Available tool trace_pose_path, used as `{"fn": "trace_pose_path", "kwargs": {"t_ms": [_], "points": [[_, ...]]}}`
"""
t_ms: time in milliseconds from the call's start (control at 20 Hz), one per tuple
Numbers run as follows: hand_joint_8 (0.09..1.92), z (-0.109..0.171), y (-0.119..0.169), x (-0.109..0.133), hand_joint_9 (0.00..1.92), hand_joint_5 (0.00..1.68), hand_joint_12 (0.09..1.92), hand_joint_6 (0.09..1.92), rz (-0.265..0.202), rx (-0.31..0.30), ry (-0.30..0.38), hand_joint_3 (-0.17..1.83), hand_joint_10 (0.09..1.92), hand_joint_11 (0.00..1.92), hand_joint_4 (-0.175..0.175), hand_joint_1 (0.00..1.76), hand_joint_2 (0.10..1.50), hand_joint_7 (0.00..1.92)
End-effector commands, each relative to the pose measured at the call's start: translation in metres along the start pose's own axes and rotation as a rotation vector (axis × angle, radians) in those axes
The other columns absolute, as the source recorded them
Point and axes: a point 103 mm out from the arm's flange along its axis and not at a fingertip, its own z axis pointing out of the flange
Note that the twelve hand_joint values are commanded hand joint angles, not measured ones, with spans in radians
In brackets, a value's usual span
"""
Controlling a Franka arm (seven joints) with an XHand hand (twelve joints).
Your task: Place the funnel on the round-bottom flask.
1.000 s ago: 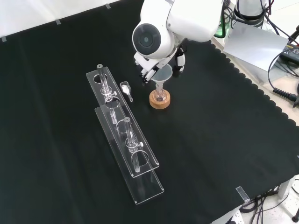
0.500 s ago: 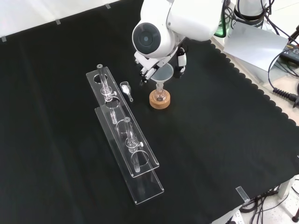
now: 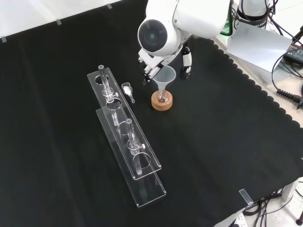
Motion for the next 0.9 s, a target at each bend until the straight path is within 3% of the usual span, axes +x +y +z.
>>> {"fn": "trace_pose_path", "kwargs": {"t_ms": [50, 350, 550, 900], "points": [[0.64, -0.005, -0.011, -0.006, 0.76, 0.25, 1.28, 0.09, 0.010, -0.030, 0.011, 0.42, 0.50, 0.51, -0.017, 0.46, 0.64, 0.31], [0.66, -0.017, -0.034, -0.026, 0.74, 0.25, 1.29, 0.09, 0.022, -0.076, 0.035, 0.39, 0.53, 0.50, -0.017, 0.45, 0.66, 0.30], [0.66, -0.019, -0.047, -0.045, 0.73, 0.29, 1.29, 0.09, 0.018, -0.110, 0.124, 0.40, 0.54, 0.50, -0.019, 0.51, 0.70, 0.32], [0.66, -0.005, -0.054, -0.074, 0.74, 0.36, 1.29, 0.09, 0.045, -0.129, 0.180, 0.41, 0.54, 0.51, -0.020, 0.59, 0.73, 0.34]]}}
